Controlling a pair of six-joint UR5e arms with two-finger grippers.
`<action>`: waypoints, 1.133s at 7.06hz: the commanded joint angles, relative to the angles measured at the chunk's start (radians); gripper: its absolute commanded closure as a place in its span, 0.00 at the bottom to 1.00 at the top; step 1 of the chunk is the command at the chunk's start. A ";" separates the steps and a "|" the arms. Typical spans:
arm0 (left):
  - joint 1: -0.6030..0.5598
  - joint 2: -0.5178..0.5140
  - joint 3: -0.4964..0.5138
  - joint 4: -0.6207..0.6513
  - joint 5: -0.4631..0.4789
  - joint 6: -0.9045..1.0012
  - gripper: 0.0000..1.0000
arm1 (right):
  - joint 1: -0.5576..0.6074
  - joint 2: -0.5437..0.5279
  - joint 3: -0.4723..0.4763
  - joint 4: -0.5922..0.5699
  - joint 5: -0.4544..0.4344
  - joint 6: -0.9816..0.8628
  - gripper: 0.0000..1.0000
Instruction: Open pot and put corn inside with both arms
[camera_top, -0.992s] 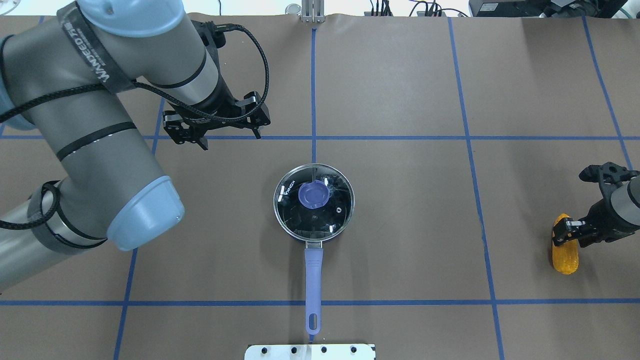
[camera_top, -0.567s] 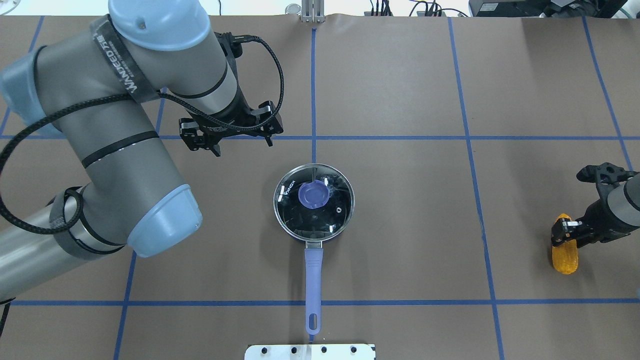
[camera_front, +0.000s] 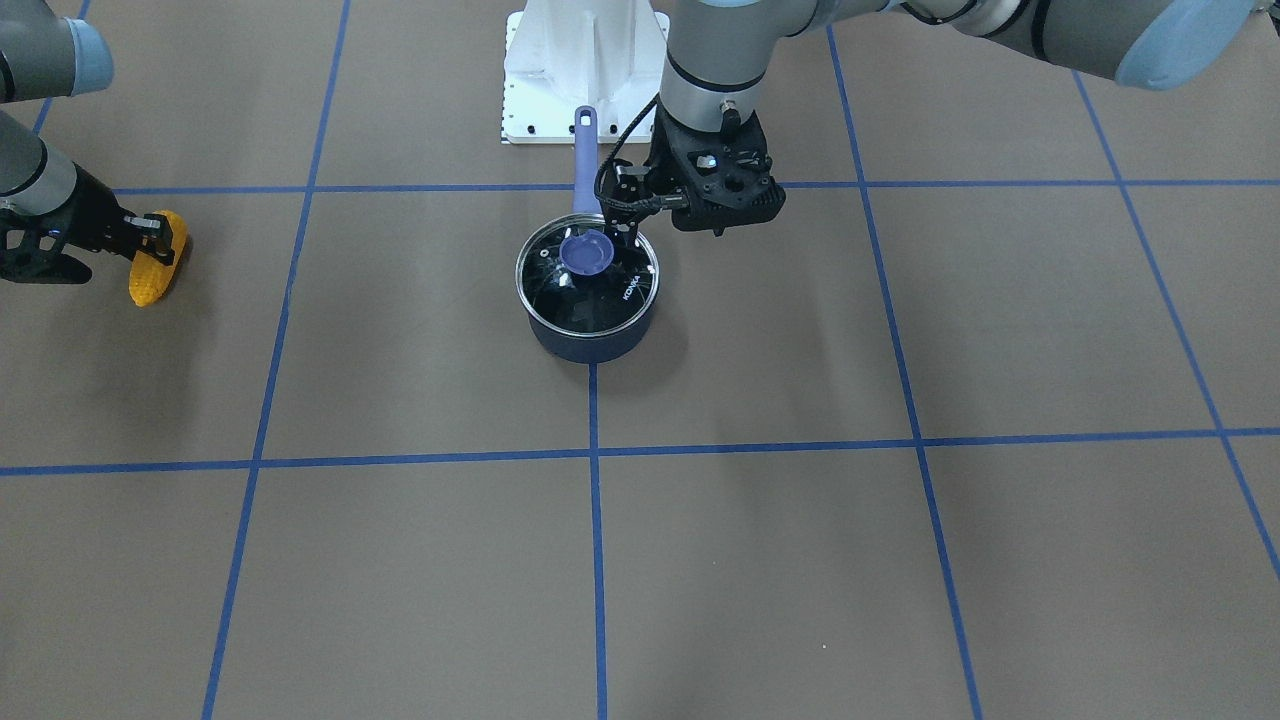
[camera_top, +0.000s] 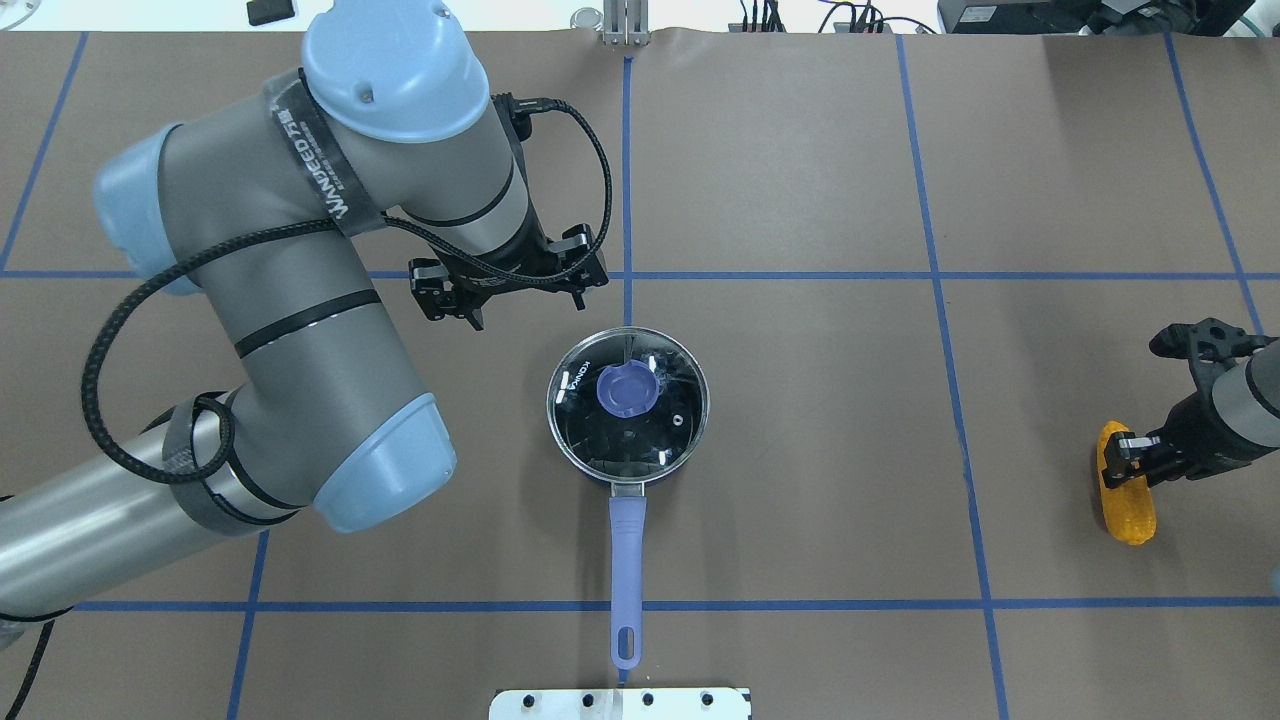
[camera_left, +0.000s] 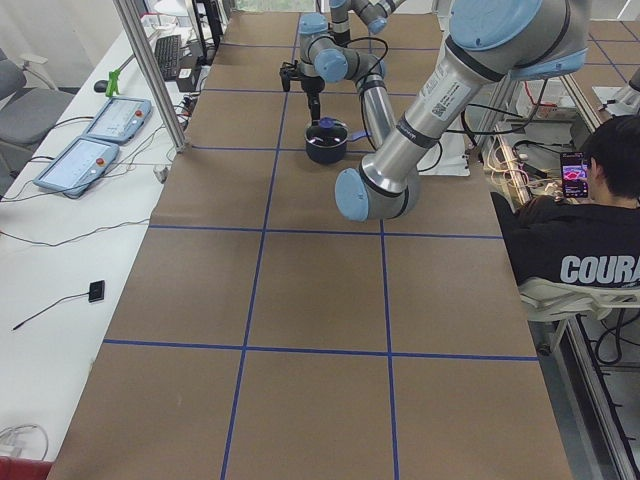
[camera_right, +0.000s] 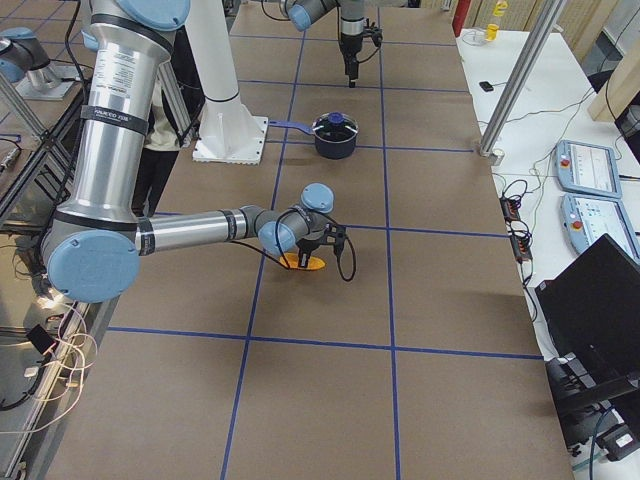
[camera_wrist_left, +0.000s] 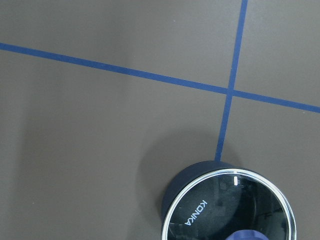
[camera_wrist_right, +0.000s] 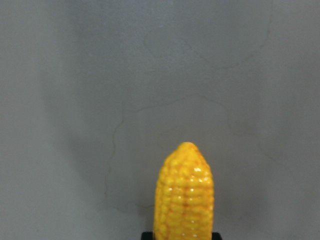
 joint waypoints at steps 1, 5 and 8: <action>0.028 -0.049 0.067 -0.008 0.003 -0.023 0.02 | 0.024 0.004 0.008 -0.008 0.014 -0.003 0.73; 0.081 -0.084 0.208 -0.142 0.039 -0.083 0.02 | 0.074 0.103 0.058 -0.184 0.026 -0.018 0.72; 0.103 -0.090 0.233 -0.167 0.040 -0.095 0.02 | 0.083 0.129 0.063 -0.212 0.027 -0.018 0.72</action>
